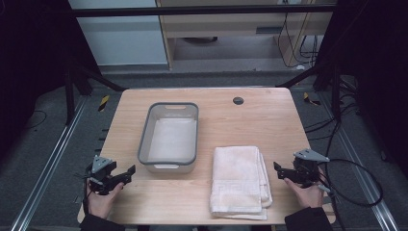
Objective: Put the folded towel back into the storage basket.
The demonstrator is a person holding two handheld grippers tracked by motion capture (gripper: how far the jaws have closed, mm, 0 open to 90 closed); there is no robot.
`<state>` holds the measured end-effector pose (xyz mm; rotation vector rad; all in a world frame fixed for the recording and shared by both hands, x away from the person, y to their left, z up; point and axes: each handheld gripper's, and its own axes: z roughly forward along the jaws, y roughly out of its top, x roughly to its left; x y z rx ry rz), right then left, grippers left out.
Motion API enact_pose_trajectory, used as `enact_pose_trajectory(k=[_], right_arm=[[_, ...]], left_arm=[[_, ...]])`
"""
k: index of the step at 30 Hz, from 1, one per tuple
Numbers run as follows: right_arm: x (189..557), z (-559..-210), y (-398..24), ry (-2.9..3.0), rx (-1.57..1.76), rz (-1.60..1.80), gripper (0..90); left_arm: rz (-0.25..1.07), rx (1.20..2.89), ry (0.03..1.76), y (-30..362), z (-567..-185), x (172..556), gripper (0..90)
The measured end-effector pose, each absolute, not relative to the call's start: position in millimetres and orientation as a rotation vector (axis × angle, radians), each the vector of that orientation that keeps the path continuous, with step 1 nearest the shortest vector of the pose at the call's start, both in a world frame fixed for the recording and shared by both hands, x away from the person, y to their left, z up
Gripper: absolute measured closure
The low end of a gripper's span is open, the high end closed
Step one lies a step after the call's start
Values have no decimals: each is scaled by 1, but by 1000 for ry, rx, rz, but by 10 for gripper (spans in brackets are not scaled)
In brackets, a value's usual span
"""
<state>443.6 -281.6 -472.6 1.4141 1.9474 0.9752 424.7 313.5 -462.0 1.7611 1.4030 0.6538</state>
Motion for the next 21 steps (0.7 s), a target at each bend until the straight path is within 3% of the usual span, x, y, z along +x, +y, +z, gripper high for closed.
enact_pose_trajectory(k=[21], right_arm=[[443, -462, -280, 1952, 1406, 1061, 246]], left_arm=[[631, 1716, 1337, 302, -447, 420, 269]])
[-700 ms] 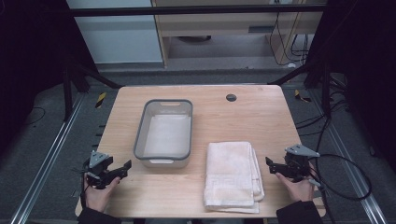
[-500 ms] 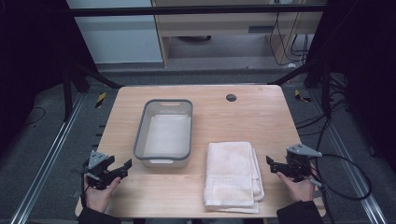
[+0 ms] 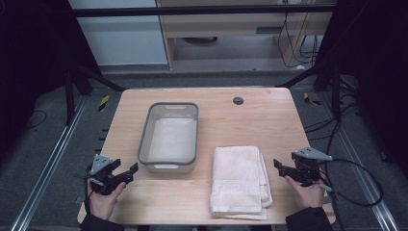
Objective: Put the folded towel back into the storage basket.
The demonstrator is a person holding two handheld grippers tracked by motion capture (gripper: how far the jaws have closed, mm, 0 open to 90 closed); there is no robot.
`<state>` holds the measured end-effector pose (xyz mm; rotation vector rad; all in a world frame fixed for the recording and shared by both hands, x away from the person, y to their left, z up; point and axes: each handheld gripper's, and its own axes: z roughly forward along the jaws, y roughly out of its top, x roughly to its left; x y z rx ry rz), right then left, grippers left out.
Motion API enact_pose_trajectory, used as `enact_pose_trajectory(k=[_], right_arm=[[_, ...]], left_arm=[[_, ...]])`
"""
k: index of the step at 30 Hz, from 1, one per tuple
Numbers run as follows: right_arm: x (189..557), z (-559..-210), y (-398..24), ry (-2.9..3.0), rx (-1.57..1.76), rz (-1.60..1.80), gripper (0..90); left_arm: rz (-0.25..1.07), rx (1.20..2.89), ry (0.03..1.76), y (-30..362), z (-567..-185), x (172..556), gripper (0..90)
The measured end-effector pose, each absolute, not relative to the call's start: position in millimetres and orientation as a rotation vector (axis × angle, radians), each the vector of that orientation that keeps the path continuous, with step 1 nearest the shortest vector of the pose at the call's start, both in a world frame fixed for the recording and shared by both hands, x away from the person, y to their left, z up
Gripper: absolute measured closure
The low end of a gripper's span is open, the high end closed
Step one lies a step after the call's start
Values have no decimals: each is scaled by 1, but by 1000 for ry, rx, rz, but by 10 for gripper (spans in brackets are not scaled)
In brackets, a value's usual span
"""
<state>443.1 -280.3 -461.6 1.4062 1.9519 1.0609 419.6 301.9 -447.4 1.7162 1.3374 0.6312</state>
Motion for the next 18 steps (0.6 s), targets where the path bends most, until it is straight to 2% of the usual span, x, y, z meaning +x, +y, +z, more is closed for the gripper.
enact_pose_trajectory(k=[18], right_arm=[[456, -439, -278, 1926, 1390, 1133, 290]], left_arm=[[621, 1707, 1275, 288, -426, 422, 328]])
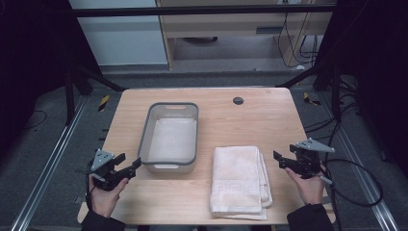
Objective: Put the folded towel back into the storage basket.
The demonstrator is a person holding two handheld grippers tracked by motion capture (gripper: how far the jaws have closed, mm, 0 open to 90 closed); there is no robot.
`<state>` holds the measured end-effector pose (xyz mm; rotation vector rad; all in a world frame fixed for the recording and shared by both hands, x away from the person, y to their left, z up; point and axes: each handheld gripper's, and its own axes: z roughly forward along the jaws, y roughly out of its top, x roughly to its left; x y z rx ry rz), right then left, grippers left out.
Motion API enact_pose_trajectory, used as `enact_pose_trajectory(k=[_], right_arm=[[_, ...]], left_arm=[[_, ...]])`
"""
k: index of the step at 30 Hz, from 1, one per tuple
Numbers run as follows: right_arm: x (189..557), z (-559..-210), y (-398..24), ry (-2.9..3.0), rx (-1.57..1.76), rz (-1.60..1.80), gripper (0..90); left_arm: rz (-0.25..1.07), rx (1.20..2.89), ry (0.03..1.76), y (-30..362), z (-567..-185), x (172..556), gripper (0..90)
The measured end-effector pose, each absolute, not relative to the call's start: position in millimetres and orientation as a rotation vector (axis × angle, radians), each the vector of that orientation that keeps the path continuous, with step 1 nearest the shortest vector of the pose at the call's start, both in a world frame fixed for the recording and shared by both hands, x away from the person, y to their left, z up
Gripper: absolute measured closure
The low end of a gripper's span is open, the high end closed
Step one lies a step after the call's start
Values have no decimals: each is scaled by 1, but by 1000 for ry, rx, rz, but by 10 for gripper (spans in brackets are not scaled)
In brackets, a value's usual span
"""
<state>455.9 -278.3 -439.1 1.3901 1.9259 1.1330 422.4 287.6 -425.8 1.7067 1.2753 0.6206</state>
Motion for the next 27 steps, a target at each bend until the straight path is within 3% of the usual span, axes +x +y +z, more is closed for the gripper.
enact_pose_trajectory(k=[27], right_arm=[[473, -415, -257, 1919, 1349, 1225, 286]], left_arm=[[580, 1746, 1112, 220, -398, 427, 344]])
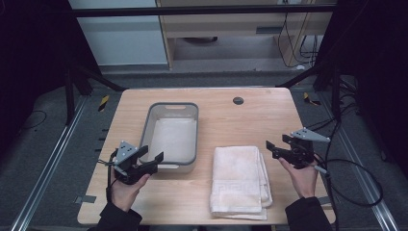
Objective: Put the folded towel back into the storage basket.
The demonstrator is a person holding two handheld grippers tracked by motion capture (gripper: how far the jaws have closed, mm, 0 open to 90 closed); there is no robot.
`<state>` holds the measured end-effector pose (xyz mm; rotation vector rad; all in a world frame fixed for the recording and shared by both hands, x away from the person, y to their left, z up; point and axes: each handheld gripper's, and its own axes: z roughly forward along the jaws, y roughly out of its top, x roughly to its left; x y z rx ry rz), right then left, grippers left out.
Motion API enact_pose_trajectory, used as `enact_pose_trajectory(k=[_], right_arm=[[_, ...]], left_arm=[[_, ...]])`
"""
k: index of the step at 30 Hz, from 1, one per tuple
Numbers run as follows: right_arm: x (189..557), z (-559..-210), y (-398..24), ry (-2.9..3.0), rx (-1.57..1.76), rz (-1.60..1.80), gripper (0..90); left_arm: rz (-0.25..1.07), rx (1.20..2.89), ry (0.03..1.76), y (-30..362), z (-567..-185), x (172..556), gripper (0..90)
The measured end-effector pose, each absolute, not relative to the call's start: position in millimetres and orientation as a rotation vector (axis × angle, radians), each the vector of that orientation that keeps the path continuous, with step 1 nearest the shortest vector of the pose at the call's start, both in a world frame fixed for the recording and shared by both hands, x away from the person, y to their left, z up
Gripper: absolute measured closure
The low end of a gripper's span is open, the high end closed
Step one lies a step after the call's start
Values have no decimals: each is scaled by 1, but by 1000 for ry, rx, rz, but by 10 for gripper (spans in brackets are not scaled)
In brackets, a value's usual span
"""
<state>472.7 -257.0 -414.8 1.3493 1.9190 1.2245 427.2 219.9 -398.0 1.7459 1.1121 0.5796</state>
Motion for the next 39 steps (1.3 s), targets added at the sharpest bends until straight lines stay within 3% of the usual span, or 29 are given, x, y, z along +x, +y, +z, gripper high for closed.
enact_pose_trajectory(k=[19, 39], right_arm=[[482, -404, -239, 1947, 1302, 1271, 278], [482, -417, -232, 1997, 1285, 1258, 269]], left_arm=[[532, 1772, 1030, 176, -392, 428, 348], [432, 1917, 917, 112, -418, 418, 353]])
